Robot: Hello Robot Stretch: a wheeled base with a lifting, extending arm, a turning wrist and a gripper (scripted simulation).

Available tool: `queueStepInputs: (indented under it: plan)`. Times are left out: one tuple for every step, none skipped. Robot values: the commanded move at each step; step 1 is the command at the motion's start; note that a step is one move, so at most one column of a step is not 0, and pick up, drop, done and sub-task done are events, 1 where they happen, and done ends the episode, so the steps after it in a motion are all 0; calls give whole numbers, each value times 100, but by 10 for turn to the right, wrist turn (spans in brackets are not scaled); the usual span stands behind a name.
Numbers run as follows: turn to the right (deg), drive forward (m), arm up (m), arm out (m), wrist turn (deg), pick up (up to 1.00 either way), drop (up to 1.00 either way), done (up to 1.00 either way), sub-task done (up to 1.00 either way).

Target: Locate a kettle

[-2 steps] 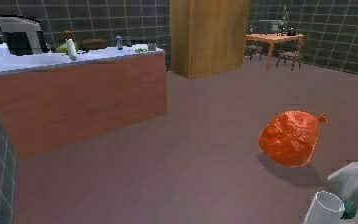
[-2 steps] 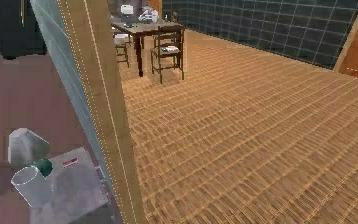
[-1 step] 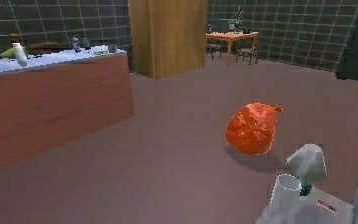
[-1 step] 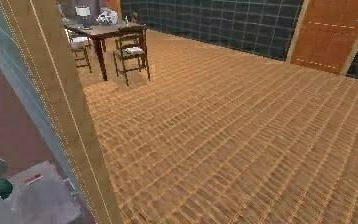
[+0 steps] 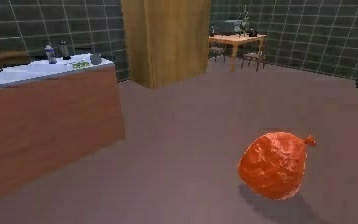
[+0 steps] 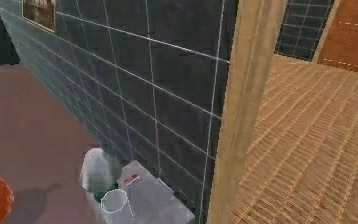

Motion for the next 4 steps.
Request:
queueStepInputs:
  plan:
    - [-150,0,0,0,0,0,0,0,0]
    - [0,35,0,0,0,0,0,0,0]
    - [180,0,0,0,0,0,0,0,0]
    - [0,100,0,0,0,0,0,0,0]
